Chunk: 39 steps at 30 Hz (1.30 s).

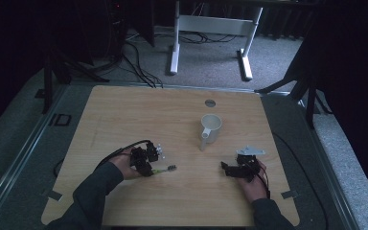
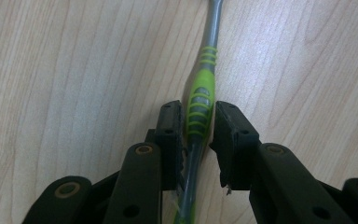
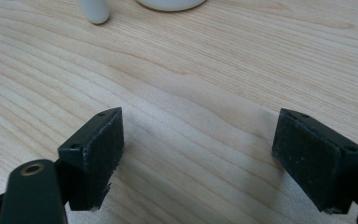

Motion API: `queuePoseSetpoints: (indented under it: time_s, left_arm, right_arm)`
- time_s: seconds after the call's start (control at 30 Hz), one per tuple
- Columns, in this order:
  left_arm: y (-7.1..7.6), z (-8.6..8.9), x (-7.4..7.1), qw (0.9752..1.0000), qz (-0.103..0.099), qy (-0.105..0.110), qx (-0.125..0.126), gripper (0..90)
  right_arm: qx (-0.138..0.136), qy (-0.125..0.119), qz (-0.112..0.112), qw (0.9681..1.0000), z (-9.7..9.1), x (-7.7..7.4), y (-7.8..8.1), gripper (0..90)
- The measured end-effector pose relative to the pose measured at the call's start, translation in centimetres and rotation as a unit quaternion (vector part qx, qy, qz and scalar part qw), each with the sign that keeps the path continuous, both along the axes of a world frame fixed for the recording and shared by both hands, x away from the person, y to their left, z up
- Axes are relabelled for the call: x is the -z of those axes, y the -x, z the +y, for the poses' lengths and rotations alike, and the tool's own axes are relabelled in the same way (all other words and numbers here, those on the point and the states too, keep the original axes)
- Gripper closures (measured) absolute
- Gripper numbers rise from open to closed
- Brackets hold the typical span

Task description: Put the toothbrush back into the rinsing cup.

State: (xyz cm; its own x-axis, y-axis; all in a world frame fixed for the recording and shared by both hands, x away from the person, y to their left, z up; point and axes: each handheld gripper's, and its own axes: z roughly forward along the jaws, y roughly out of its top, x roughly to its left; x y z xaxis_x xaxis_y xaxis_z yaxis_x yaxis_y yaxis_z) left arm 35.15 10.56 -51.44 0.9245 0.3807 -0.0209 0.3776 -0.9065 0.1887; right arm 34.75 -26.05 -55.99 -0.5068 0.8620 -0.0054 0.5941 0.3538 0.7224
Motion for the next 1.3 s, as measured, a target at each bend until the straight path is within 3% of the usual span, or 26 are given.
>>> queuePoseSetpoints:
  time_s: [0.5,0.93,1.3]
  left_arm:
    - [-0.3,0.0,0.4,0.9999,0.009,-0.011,-0.001,73.5]
    - [-0.2,-1.2,0.2,0.9986,0.01,-0.052,0.009,77.6]
    - [-0.1,-1.3,0.2,0.9987,0.001,-0.048,0.017,79.9]
  right_arm:
    - [0.0,0.0,0.0,1.0,0.0,0.0,0.0,16.3]
    - [0.0,0.0,0.0,1.0,0.0,0.0,0.0,16.3]
    - [0.0,0.0,0.0,1.0,0.0,0.0,0.0,16.3]
